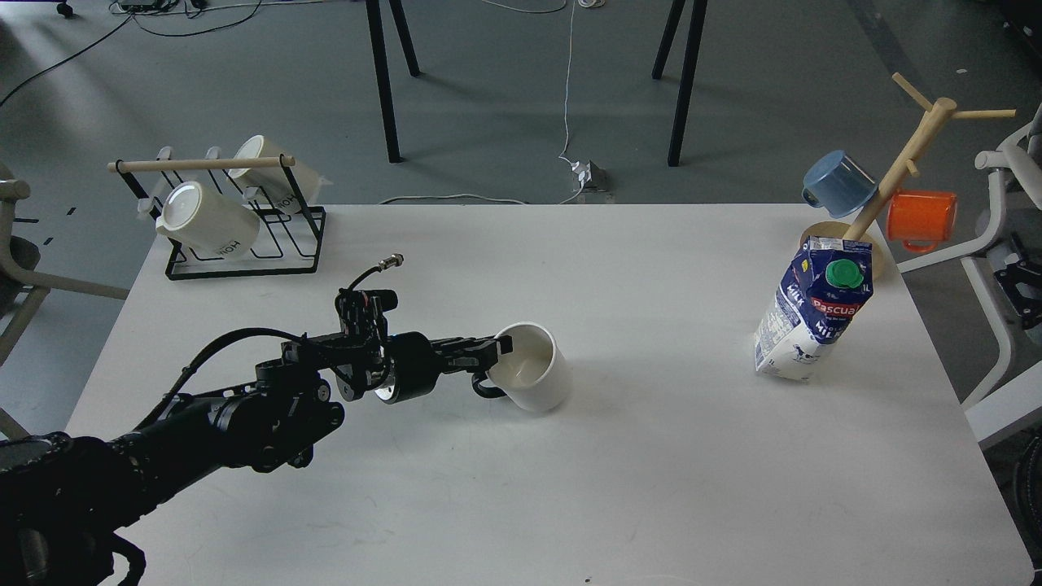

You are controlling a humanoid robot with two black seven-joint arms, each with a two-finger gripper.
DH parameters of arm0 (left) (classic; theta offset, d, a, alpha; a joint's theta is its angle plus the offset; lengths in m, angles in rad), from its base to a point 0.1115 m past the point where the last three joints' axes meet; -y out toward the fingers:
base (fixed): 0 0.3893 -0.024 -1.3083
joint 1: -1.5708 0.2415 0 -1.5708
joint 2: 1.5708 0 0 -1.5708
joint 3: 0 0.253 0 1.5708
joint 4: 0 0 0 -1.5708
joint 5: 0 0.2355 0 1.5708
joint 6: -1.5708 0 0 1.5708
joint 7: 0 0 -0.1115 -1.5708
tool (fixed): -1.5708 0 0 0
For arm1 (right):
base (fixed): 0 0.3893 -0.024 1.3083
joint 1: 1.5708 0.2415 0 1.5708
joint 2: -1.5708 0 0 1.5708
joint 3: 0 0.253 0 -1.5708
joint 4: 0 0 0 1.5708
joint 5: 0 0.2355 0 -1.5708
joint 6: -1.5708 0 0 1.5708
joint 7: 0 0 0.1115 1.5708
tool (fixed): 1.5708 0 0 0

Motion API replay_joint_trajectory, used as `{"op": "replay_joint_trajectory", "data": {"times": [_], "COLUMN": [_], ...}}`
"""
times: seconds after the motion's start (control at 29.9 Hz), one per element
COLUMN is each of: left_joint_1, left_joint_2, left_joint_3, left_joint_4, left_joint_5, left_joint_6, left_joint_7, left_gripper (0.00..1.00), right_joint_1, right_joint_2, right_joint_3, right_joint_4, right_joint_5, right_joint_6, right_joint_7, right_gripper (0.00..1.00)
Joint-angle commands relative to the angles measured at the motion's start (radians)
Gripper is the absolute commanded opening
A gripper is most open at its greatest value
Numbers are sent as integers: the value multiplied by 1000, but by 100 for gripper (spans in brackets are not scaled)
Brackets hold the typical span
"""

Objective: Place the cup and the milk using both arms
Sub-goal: 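Carry the mug toward the table center and set it down, then open the left gripper and withdraw it toward the rack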

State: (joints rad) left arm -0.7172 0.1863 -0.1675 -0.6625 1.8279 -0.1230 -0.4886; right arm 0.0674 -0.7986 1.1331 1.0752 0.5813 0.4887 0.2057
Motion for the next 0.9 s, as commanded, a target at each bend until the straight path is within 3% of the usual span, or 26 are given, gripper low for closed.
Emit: {"op": "replay_joint_trajectory", "data": {"times": [0.0, 0.13, 0.27, 0.43, 0.53, 0.63, 0.87], "left_joint_1": [-1, -1, -1, 25, 114, 188, 242], "left_joint_2": [13, 58, 137, 263, 283, 283, 309], "left_joint_3": [-4, -9, -76, -242, -455, -598, -615], "left_joint_4": [-32, -83, -201, -324, -353, -353, -355], "left_joint_5": [-16, -93, -290, -602, -743, -773, -771], "left_joint_6": [-4, -9, -32, -199, -355, -366, -366], "left_joint_7": [0, 0, 0, 0, 0, 0, 0], "left_gripper": [39, 50, 71, 84, 88, 91, 93], "right_joint_1": [0, -3, -32, -159, -233, -261, -169], "right_joint_2": [-1, -1, -1, -8, 4, 97, 248], "right_joint_3": [-3, -3, 2, -2, -22, -87, -234], "right_joint_4": [0, 0, 3, 6, 17, 41, 48], "right_joint_5": [0, 0, 11, 14, 14, 5, -3], "right_joint_6": [0, 0, 0, 0, 0, 0, 0], "right_joint_7": [0, 0, -3, -3, -3, -5, -3], "right_gripper": [98, 98, 98, 98, 98, 98, 98]}}
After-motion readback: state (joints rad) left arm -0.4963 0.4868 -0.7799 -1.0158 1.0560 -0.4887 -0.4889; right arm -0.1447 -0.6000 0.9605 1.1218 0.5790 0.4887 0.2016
